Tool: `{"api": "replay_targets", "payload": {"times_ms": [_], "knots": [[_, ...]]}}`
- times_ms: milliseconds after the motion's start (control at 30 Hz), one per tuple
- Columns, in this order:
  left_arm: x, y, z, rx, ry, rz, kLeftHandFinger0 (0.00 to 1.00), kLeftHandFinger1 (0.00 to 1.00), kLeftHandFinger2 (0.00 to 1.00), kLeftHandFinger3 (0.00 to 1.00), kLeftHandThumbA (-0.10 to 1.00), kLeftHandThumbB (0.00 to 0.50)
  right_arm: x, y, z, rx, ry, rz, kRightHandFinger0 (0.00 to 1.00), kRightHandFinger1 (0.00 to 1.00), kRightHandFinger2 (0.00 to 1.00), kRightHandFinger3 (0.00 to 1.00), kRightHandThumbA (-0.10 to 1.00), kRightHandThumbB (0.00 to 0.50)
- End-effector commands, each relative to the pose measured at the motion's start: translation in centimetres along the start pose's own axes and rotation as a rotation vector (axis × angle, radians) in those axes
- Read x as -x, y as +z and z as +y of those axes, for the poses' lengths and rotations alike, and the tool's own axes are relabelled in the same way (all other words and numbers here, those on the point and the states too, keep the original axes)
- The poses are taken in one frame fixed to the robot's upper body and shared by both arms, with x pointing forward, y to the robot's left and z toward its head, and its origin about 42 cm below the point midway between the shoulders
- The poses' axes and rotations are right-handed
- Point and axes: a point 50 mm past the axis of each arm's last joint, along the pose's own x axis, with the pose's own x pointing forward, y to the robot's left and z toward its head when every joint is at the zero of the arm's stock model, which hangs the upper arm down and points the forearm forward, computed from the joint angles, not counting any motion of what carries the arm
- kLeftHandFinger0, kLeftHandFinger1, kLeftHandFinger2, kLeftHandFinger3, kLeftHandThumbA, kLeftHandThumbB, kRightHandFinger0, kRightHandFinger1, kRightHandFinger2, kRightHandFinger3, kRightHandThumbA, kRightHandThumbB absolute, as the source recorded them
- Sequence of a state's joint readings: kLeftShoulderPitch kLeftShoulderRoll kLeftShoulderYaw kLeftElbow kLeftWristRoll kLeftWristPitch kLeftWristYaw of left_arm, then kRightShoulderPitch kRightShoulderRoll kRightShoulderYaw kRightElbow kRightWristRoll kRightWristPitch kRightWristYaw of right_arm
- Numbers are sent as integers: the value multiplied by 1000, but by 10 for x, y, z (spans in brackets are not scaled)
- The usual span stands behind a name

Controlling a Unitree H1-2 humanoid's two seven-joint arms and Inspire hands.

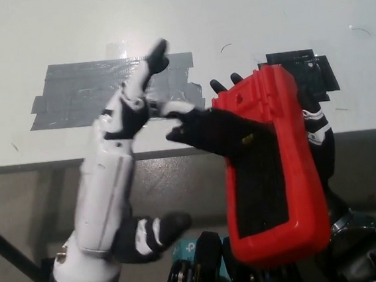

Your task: The robot first picks the multimeter with right hand and then unfolds the black stand on the back of it using left hand

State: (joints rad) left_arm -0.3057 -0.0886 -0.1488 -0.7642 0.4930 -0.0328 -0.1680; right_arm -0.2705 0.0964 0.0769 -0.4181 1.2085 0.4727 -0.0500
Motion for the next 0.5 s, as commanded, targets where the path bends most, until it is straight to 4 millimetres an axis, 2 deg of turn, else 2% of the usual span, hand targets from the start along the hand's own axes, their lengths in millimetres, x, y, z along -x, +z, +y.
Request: {"api": "replay_targets", "payload": {"times_ms": [0,33,100,167,200,267,333,433,467], "knots": [[-6,12,8,-68,116,-79,664,0,0,1000,1000,367,-11,8,24,2,112,-28,0,0,212,88,-100,178],[-7,13,8,-69,123,-80,663,0,0,1000,1000,371,-11,9,24,8,110,-29,0,0,208,108,-100,182],[-8,15,7,-65,136,-86,588,0,0,1000,1000,380,-12,9,24,9,113,-27,0,0,212,105,-100,177],[-8,16,6,-60,143,-93,534,0,0,1000,1000,373,-12,10,23,11,116,-25,0,0,210,108,-100,173],[-8,16,5,-47,144,-104,485,0,0,1000,1000,351,-12,11,24,15,114,-25,0,0,211,119,-100,171],[-8,17,5,-40,149,-122,458,0,0,1000,1000,341,-14,12,24,17,124,-27,0,0,212,121,-100,163],[-7,18,4,-45,149,-136,488,0,0,1000,1000,319,-14,15,26,33,123,-32,0,0,198,119,-100,164],[-5,19,3,-21,135,-145,466,0,0,1000,1000,335,-15,15,27,33,125,-39,0,0,201,105,-100,165],[-4,19,3,-26,131,-145,431,0,0,1000,1000,339,-15,16,27,31,125,-41,0,0,203,103,-100,166]]}}
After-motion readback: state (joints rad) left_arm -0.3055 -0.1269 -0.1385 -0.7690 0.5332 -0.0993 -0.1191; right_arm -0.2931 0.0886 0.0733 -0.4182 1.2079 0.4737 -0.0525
